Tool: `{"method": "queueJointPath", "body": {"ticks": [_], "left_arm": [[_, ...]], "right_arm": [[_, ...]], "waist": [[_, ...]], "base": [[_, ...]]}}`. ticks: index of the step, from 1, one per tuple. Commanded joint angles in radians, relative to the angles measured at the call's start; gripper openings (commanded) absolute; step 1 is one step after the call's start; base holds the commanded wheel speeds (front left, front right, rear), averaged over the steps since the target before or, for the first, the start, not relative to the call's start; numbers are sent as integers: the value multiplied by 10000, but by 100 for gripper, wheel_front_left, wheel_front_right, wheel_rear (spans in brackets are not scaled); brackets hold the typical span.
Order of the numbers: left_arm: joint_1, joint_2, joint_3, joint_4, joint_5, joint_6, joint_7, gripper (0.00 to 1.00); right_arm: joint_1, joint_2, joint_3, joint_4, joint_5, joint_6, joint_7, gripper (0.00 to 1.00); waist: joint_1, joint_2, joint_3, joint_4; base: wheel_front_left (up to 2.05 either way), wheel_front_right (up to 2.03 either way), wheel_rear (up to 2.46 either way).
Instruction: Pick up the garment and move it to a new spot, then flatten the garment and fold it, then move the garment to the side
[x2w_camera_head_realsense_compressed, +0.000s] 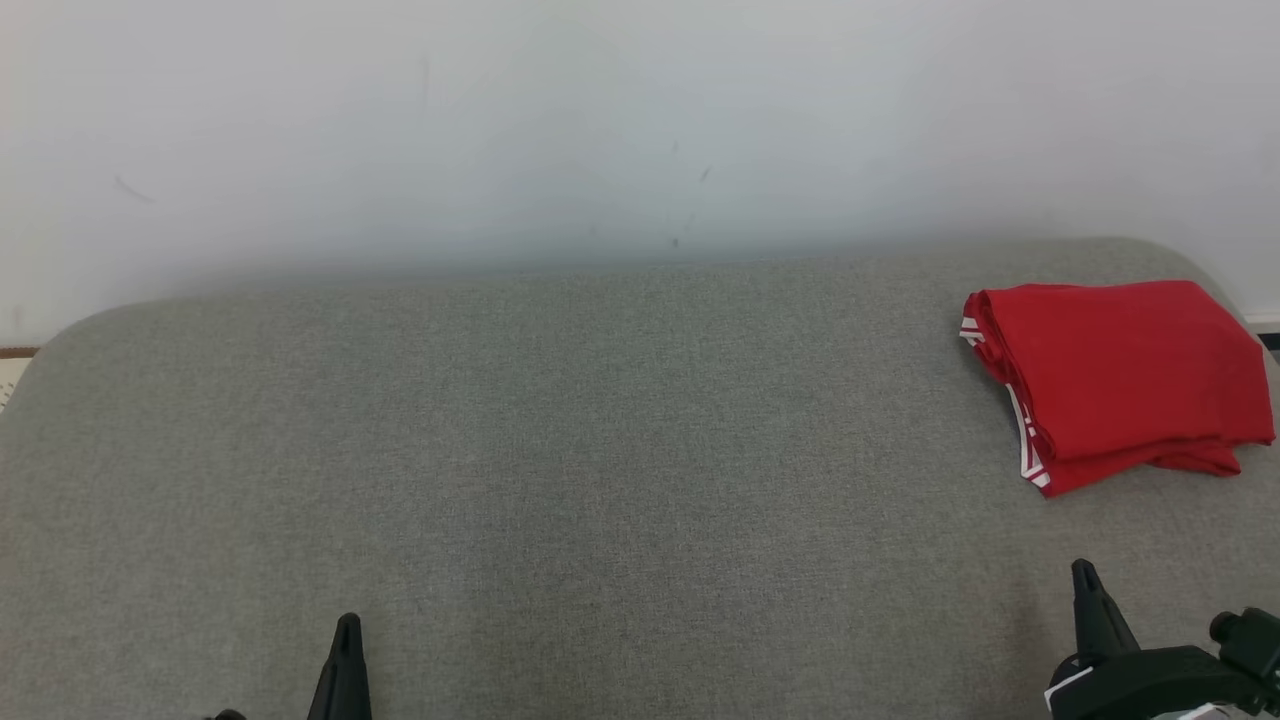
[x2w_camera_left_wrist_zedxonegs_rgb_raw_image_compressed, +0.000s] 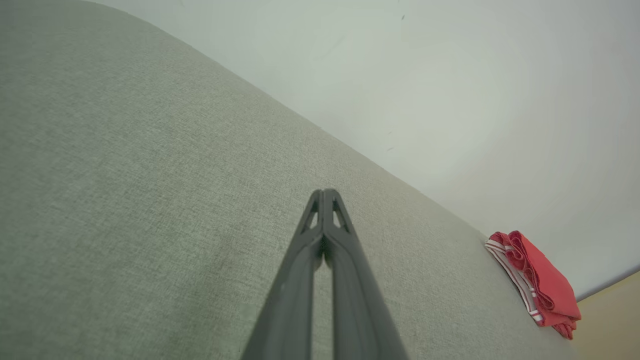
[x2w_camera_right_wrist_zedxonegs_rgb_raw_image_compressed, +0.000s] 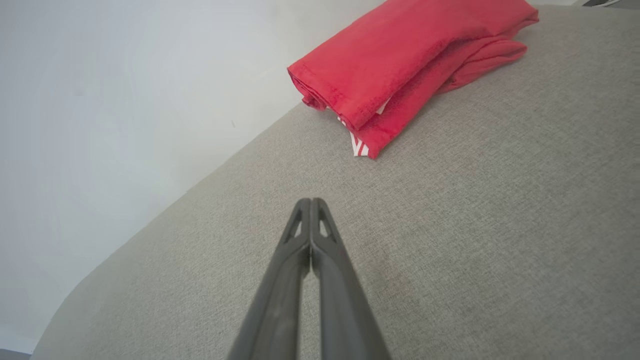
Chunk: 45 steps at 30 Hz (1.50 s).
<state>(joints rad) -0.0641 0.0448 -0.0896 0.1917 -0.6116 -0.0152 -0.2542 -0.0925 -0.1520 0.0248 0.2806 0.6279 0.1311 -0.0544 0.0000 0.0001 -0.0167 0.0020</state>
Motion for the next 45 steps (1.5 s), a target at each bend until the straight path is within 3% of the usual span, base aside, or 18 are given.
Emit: {"method": "queueJointPath", "body": {"ticks": [1, 22, 45], "left_arm": [[-362, 47, -115, 14, -511, -53, -42, 0], [-1310, 57, -989, 917, -3944, -401, -57, 0], [-2072, 66, -1704, 1654, -6694, -690, -72, 0]], "right_arm": [[-315, -119, -229, -35, 426, -1, 156, 0], [-929, -203, -1814, 640, 3291, -2, 1612, 0], [-1416, -244, -3144, 1187, 5556, -1, 2815, 0]], "waist": [[0, -1, 5, 0], [0, -1, 76, -9], [0, -1, 147, -17]], "base": [[0, 0, 0], [0, 0, 0], [0, 0, 0]]}}
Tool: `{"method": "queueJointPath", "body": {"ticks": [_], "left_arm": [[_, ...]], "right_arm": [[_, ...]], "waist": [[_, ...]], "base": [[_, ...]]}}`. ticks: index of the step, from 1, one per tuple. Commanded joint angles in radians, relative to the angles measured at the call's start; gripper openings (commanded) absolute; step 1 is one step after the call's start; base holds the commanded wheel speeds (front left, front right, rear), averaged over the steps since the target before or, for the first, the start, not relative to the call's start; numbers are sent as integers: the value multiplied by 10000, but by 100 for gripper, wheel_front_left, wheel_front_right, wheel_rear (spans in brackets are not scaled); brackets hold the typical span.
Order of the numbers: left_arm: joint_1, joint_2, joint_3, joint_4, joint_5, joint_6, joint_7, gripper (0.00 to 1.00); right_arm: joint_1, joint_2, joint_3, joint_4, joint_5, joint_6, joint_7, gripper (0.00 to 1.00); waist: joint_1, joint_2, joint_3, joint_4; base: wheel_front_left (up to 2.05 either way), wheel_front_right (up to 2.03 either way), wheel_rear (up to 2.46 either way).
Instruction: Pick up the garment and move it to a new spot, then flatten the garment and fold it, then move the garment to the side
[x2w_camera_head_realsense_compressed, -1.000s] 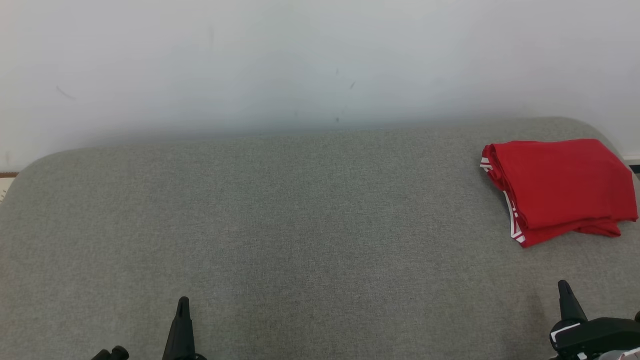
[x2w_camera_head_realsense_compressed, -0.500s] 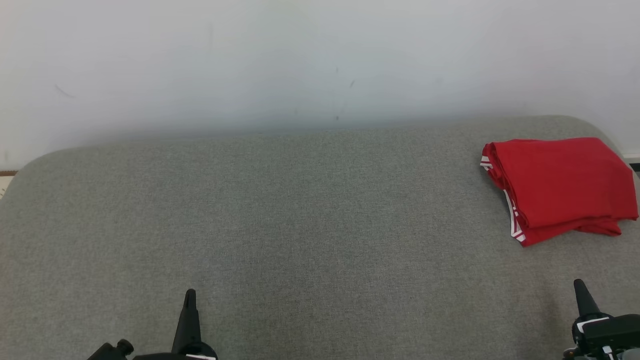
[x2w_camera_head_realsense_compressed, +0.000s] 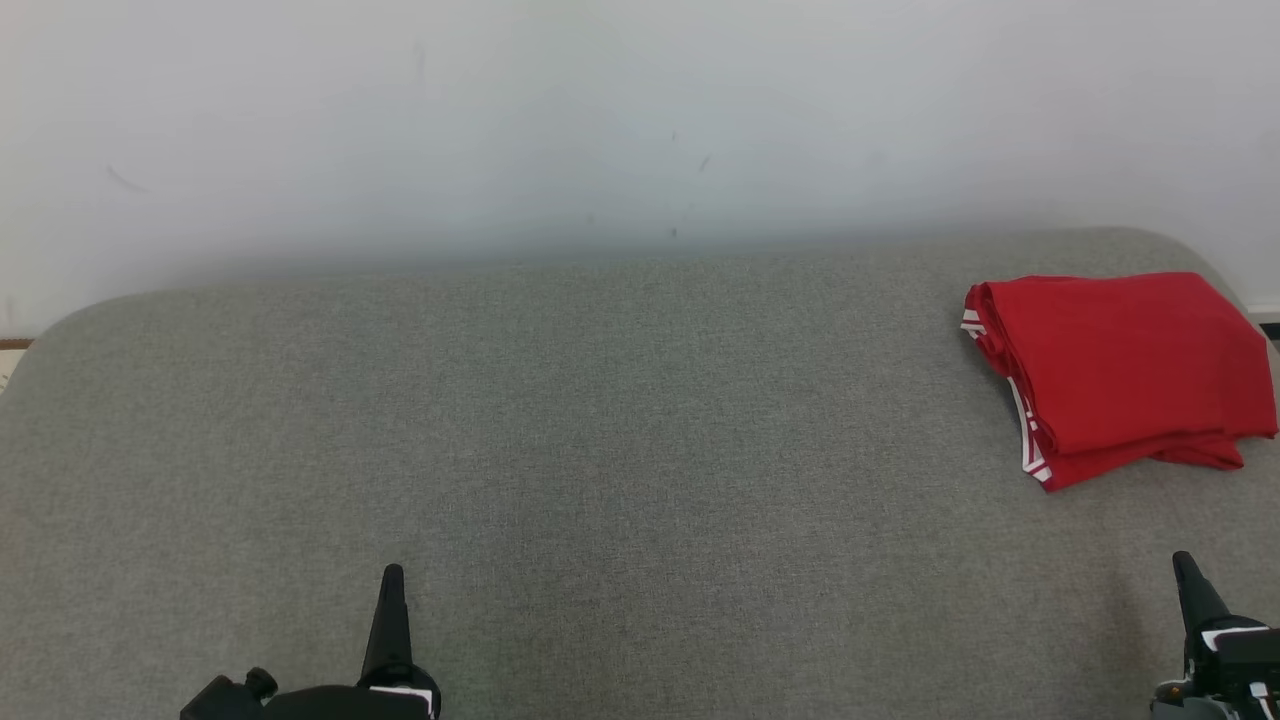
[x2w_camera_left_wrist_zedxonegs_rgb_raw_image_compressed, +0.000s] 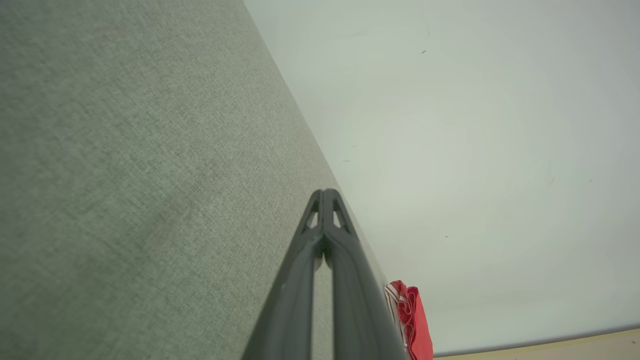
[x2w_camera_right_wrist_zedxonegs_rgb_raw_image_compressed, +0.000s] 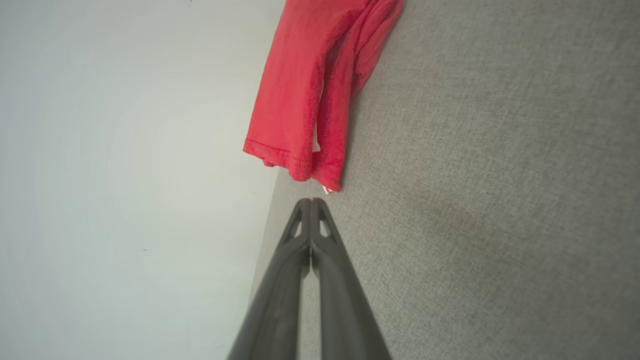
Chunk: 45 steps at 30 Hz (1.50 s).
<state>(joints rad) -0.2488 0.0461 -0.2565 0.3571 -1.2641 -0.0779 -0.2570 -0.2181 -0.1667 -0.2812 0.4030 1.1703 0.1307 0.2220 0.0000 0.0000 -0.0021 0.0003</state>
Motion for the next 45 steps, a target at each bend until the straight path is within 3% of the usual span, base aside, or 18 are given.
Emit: {"method": "queueJointPath", "body": {"ticks": [1, 45], "left_arm": [[-256, 52, -64, 34, -291, -76, -44, 0], [-1342, 64, -1121, 1133, -4346, -487, -70, 0]], "right_arm": [[-189, -97, -138, -14, 225, 3, 104, 0], [-920, -126, -2123, 809, 3543, 2, 1909, 0]], "waist": [[0, 0, 3, 0], [0, 0, 142, -16]], "base": [[0, 0, 0], [0, 0, 0]]}}
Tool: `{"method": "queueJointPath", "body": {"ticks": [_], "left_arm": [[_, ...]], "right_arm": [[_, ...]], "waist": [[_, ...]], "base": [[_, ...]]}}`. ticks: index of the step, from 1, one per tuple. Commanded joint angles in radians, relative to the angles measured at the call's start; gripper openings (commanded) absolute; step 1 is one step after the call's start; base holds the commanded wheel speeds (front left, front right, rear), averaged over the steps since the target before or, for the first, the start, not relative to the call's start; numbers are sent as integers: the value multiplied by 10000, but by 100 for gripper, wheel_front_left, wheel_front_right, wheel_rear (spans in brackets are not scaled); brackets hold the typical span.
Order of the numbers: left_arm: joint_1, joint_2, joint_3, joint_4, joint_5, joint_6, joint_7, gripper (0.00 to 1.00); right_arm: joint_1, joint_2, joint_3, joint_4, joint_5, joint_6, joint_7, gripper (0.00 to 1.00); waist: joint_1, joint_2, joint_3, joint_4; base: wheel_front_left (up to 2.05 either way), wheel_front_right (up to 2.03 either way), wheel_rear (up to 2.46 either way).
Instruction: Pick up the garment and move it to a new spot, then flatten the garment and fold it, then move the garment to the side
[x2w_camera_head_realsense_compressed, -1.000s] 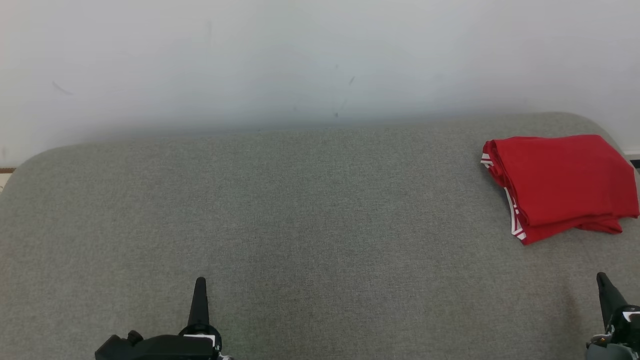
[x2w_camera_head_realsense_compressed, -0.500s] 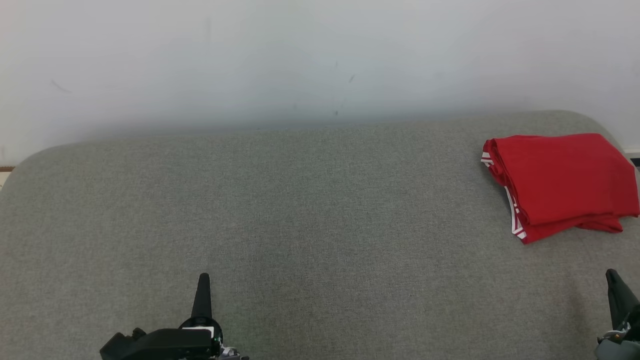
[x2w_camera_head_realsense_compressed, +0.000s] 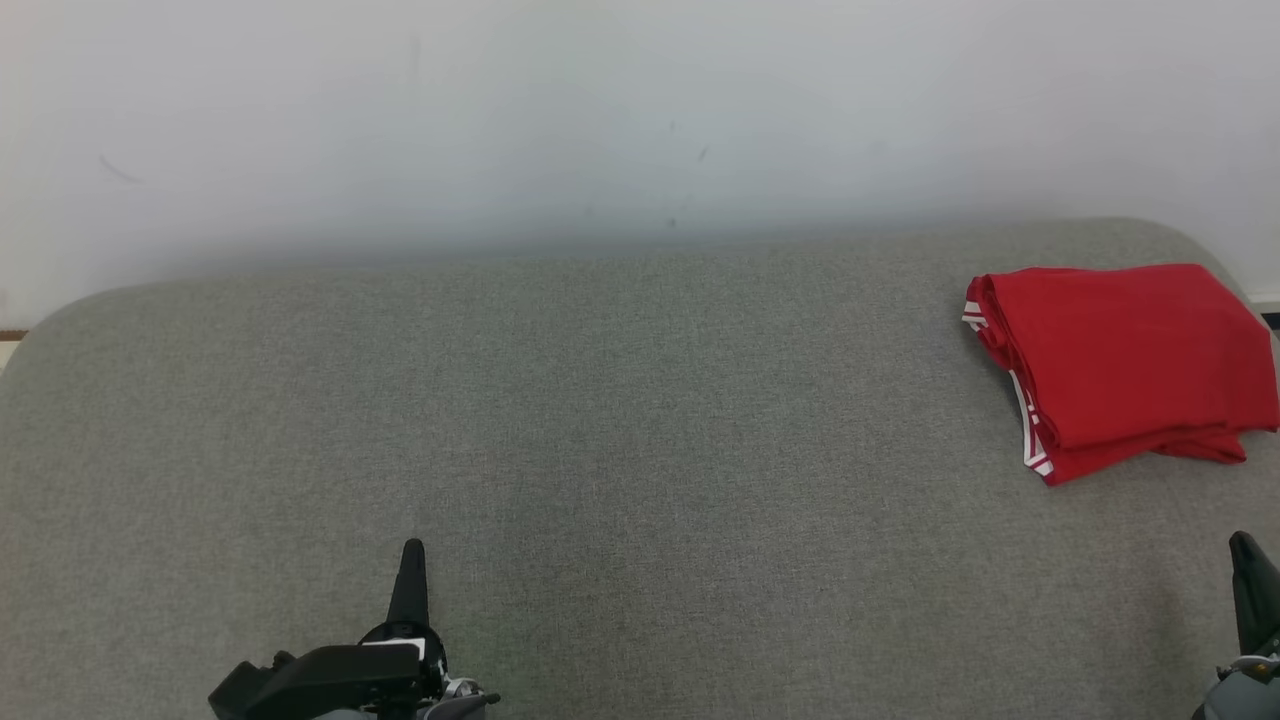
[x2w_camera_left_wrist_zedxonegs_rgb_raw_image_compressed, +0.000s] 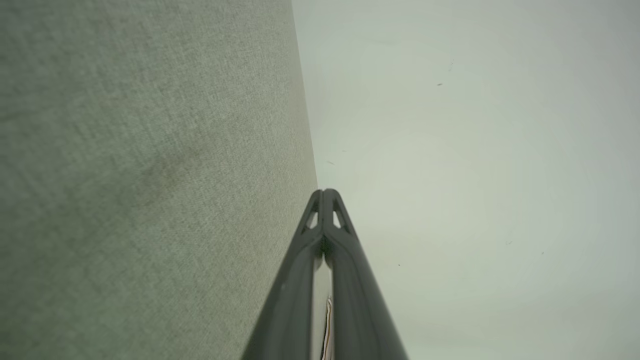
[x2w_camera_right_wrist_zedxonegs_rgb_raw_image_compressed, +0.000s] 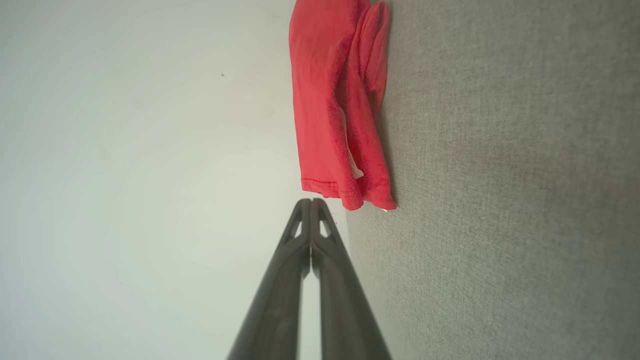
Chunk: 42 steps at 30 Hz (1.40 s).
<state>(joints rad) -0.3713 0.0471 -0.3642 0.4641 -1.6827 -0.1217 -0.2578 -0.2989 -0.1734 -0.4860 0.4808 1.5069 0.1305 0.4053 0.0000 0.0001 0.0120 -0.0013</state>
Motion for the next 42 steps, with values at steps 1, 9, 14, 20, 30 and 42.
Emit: {"method": "queueJointPath", "body": {"ticks": [1, 9, 14, 20, 30, 42], "left_arm": [[-145, 55, -65, 84, -241, -62, -63, 0], [-302, 55, -228, 253, -860, -108, -48, 0], [-306, 55, -218, 248, -867, -116, -48, 0], [-298, 55, -217, 247, -867, -116, -48, 0], [-296, 55, -216, 246, -869, -116, -48, 0], [-294, 55, -214, 246, -867, -116, -48, 0]], "right_arm": [[-127, -60, -112, 48, 244, 4, 106, 0], [-202, -60, -413, 169, 736, 4, 390, 0], [-212, -49, -420, 164, 721, 4, 392, 0], [-219, -37, -434, 164, 698, 4, 405, 0], [-224, -25, -448, 163, 675, 4, 419, 0], [-230, -12, -465, 163, 653, 4, 419, 0]], "waist": [[0, -1, 5, 0], [0, -1, 31, -3], [0, -1, 33, -3], [0, -1, 33, -3], [0, -1, 33, -3], [0, -1, 33, -3]], "base": [[0, 0, 0], [0, 0, 0], [0, 0, 0], [0, 0, 0], [0, 0, 0], [0, 0, 0]]}}
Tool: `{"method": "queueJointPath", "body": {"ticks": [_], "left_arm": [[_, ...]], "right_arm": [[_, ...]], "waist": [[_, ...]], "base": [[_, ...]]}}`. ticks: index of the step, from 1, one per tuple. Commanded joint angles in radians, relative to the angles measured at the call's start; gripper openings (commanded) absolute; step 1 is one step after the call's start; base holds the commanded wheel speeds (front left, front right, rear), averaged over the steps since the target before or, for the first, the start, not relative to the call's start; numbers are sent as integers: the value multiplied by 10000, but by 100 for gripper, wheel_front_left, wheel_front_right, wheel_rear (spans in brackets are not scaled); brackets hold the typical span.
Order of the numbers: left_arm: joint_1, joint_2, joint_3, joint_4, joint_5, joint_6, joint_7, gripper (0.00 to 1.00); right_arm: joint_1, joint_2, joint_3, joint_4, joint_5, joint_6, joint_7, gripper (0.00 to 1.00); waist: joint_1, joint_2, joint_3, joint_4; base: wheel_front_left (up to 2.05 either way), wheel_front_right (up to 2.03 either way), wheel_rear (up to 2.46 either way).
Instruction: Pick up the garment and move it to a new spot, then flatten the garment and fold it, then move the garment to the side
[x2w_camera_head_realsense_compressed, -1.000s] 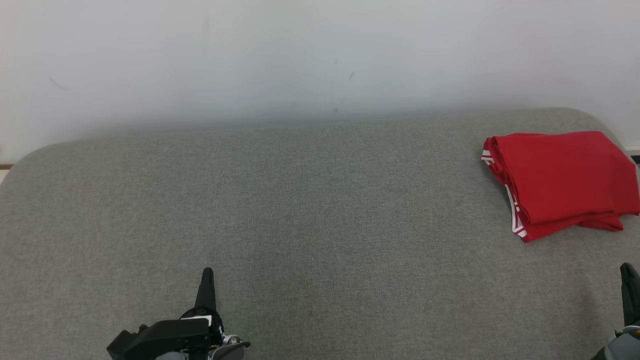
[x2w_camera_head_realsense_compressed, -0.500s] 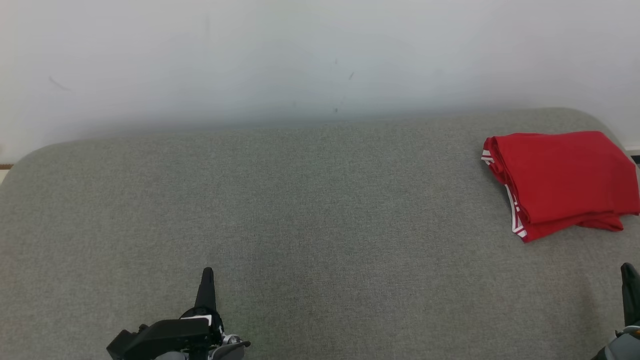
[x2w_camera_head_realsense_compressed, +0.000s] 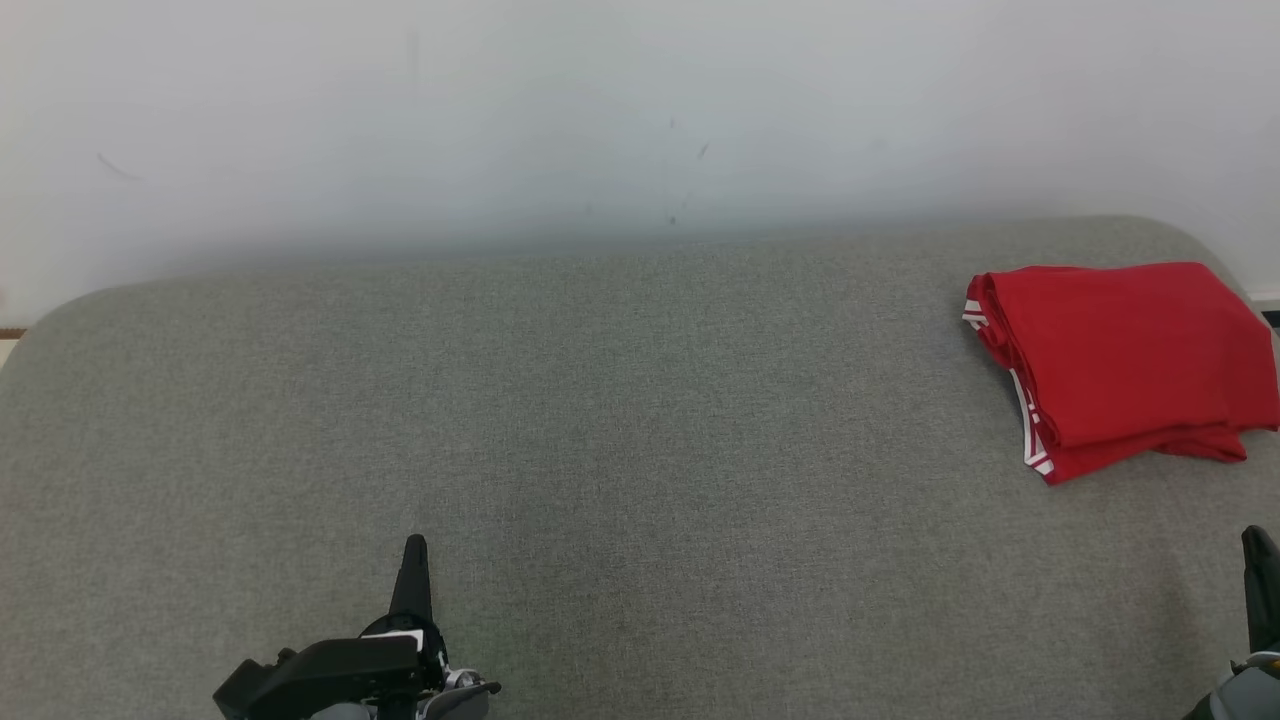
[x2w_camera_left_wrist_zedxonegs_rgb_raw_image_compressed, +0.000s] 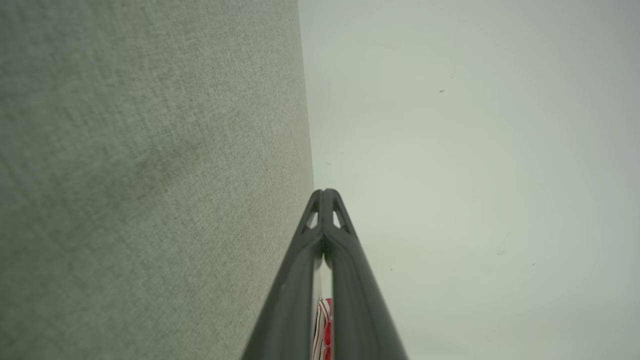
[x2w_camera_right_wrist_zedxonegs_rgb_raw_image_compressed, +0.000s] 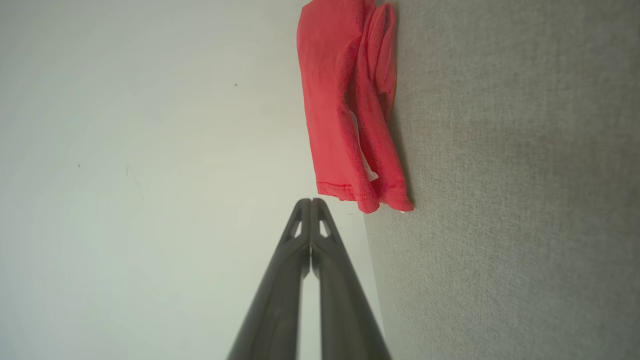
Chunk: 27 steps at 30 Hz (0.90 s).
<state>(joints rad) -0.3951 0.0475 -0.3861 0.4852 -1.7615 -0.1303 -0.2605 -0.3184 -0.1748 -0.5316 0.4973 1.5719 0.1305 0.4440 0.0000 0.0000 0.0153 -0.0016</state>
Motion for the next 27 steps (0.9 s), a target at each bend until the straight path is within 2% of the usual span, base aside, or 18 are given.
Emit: {"method": "queueJointPath", "body": {"ticks": [1, 27], "left_arm": [[-56, 51, 5, 33, -81, -30, -21, 0], [-55, 51, 6, 31, -81, -30, -21, 0]], "right_arm": [[-35, 1, -10, -2, 1, 4, 33, 0], [-46, 19, -37, -2, -24, 4, 47, 0]], "waist": [[0, 0, 0, 0], [0, 0, 0, 0]], "base": [[0, 0, 0], [0, 0, 0]]}}
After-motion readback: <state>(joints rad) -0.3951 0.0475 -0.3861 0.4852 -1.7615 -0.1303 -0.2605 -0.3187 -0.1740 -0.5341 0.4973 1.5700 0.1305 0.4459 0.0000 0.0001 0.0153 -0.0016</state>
